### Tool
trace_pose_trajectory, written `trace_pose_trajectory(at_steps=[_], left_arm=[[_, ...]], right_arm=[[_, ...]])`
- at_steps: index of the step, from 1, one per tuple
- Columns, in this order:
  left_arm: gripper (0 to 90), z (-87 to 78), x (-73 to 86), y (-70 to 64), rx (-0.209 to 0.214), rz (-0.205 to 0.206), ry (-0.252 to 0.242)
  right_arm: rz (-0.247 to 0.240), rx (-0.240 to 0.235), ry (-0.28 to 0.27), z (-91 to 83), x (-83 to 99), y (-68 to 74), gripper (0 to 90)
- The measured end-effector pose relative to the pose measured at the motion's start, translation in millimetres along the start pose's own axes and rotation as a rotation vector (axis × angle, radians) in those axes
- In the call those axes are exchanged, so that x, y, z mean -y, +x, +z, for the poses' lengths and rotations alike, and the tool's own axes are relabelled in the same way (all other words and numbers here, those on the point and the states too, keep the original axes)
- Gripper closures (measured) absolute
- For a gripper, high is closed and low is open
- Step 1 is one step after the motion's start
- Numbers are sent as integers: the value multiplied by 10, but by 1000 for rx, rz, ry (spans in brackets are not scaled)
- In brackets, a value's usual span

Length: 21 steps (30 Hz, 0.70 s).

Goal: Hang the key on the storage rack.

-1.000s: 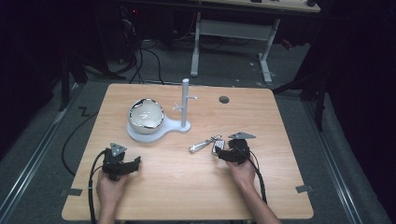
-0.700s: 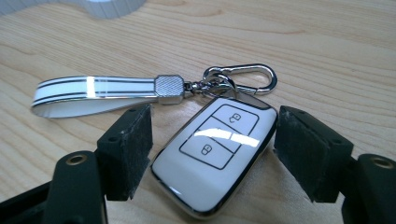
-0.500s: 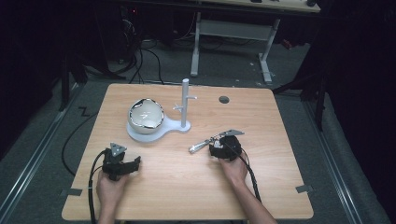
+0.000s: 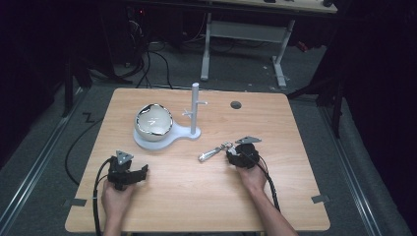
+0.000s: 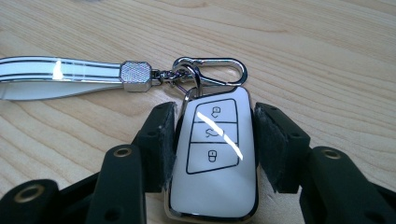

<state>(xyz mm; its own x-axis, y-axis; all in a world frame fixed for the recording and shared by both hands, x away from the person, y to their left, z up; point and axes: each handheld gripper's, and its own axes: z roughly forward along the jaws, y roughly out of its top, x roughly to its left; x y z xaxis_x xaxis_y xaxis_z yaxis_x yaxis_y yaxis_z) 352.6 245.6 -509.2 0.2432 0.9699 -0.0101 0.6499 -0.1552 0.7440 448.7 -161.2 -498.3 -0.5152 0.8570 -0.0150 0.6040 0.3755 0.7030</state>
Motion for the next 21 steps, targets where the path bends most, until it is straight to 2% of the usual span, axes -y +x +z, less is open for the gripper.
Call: trace_pose_trajectory(at_steps=[5,7,12,15,21], left_arm=[[223,0,0,0,0,0,0],[223,0,0,0,0,0,0],[223,0,0,1,0,0,0],[222,-1,0,4,3,-3,-1],[223,-1,0,4,3,-3,-1]], right_arm=[[22,-13,-34,-47,19,-63,507],[41,-31,-71,-130,3,-108,508],[23,-35,-120,-296,-66,-148,509],[36,-56,-166,-433,-115,-213,509],[21,-72,-209,-592,-207,-234,510]])
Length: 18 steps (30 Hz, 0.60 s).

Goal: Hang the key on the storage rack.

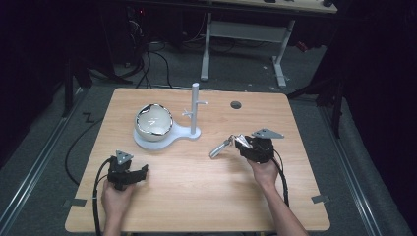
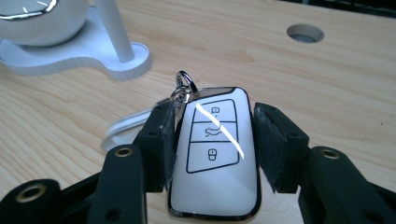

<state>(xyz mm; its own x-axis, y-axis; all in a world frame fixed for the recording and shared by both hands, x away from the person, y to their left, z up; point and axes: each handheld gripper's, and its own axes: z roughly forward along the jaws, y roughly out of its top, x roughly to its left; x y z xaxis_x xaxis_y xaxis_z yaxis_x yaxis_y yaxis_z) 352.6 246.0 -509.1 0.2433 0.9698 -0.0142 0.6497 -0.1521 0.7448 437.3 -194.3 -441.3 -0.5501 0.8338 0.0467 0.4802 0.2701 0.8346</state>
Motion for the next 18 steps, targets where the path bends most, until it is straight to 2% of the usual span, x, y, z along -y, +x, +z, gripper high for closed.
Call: trace_pose_trajectory(at_steps=[3,8,18], left_arm=[[223,1,0,0,1,-3,-2],[222,1,0,-1,1,-3,-2],[222,0,0,0,0,0,0]], right_arm=[[-10,0,-5,-30,-36,-2,510],[-7,-23,-44,-117,-146,-11,510],[-29,-46,-69,-175,-299,21,510]])
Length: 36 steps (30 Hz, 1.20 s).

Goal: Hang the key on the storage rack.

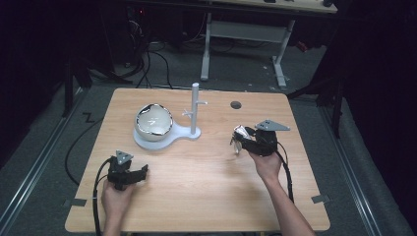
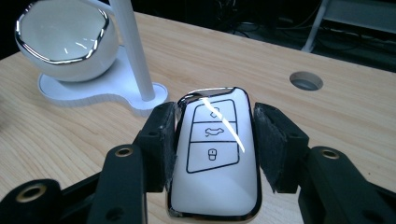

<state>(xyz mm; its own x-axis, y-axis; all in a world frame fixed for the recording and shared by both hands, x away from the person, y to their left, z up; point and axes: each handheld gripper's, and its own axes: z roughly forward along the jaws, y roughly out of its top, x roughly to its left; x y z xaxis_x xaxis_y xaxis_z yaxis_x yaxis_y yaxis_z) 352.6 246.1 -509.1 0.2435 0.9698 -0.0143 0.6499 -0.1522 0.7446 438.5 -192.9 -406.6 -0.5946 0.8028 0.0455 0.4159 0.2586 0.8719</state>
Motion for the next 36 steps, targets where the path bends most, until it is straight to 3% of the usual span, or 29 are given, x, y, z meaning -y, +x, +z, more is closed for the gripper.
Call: trace_pose_trajectory(at_steps=[13,36], left_arm=[[223,1,0,-1,0,-3,-2],[223,0,0,-3,-4,2,1]], right_arm=[[20,-58,-66,-26,-219,20,509],[-19,-125,-106,35,-545,140,509]])
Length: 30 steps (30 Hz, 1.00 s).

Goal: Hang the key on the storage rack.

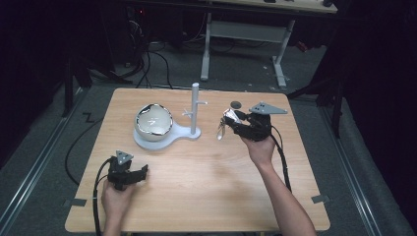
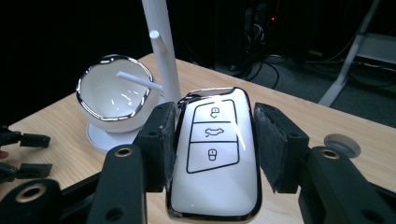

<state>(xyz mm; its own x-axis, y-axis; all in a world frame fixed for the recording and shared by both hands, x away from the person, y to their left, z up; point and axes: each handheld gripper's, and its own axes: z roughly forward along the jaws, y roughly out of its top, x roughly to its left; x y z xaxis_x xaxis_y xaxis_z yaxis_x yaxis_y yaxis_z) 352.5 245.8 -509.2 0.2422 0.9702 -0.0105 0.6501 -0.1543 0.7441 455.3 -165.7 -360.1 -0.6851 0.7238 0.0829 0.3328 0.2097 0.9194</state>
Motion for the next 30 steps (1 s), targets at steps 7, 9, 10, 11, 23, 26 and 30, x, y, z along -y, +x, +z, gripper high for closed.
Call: trace_pose_trajectory(at_steps=[7,9,10,11,23,26,30], left_arm=[[223,0,1,2,-1,-6,-2],[223,1,1,1,-2,-5,-2],[223,1,0,1,-2,-5,-2],[223,1,0,1,-2,-5,-2],[222,1,0,-1,-3,-4,-2],[223,2,0,-1,-3,-4,-2],[223,1,0,0,-3,-4,-2]], right_arm=[[-5,-20,-14,15,-102,28,509],[-8,-20,-22,12,-136,33,509],[-9,-22,-25,11,-155,34,509],[-9,-22,-29,11,-175,36,509],[-25,-41,-40,79,-362,69,509],[-33,-46,-39,97,-420,93,509],[-43,-53,-47,110,-514,117,509]])
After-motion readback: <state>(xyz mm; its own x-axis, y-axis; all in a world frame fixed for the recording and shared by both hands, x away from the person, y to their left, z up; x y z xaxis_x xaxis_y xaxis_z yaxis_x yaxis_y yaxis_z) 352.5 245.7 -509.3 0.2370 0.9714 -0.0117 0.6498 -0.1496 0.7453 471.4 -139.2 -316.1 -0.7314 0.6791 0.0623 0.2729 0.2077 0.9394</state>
